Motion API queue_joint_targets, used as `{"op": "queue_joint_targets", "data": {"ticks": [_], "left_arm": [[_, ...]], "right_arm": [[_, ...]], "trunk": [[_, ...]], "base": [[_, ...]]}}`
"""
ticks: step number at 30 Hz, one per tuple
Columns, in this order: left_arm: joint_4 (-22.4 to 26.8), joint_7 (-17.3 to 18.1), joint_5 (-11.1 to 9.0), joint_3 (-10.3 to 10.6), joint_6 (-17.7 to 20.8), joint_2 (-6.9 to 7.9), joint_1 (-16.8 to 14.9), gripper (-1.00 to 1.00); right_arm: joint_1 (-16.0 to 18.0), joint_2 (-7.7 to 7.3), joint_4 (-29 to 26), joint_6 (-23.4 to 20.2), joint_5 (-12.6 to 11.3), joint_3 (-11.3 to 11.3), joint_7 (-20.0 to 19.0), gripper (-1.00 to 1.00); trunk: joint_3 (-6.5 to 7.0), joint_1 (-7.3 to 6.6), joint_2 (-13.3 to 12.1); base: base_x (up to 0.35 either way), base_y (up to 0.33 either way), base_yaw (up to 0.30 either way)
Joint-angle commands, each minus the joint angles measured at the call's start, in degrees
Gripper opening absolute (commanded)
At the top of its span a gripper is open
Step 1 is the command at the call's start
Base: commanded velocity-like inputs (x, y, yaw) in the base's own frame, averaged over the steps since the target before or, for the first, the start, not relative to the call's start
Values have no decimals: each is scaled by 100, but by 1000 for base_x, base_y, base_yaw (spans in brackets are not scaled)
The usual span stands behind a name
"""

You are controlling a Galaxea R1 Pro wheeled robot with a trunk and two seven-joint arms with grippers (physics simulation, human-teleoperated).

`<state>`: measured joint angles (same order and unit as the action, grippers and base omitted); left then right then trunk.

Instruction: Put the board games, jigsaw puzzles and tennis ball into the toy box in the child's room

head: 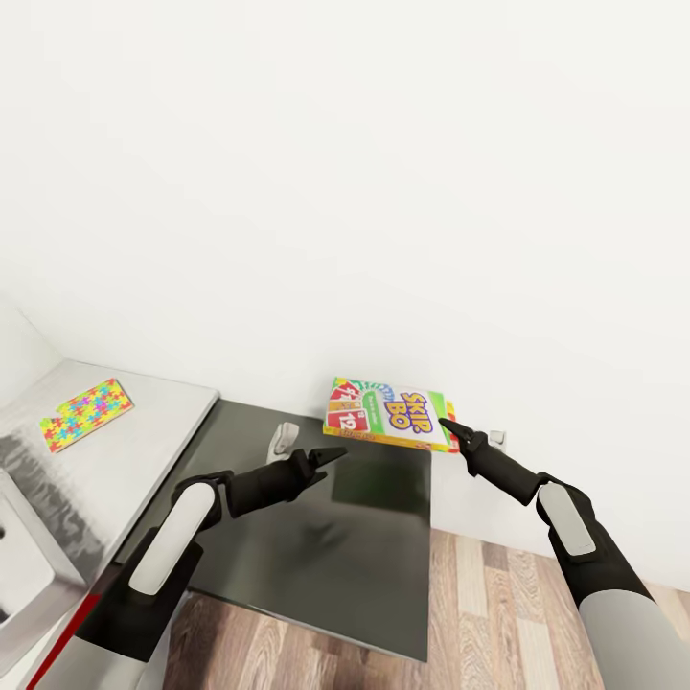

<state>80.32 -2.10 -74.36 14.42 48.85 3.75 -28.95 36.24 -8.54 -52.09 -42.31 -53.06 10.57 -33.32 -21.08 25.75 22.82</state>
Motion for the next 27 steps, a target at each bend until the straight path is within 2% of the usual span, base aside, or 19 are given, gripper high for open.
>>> {"op": "queue_joint_targets", "data": {"ticks": [1,27], "left_arm": [[2,-21,-28,6,9,3,-5,100],[1,-27,-43,106,5,3,-5,100]], "right_arm": [[6,2,-3,-49,-64,15,-7,-100],[6,2,-3,-45,-64,12,-7,-100]], "trunk": [[-2,4,10],[26,4,10]], "base": [[0,0,57],[0,0,9]]}}
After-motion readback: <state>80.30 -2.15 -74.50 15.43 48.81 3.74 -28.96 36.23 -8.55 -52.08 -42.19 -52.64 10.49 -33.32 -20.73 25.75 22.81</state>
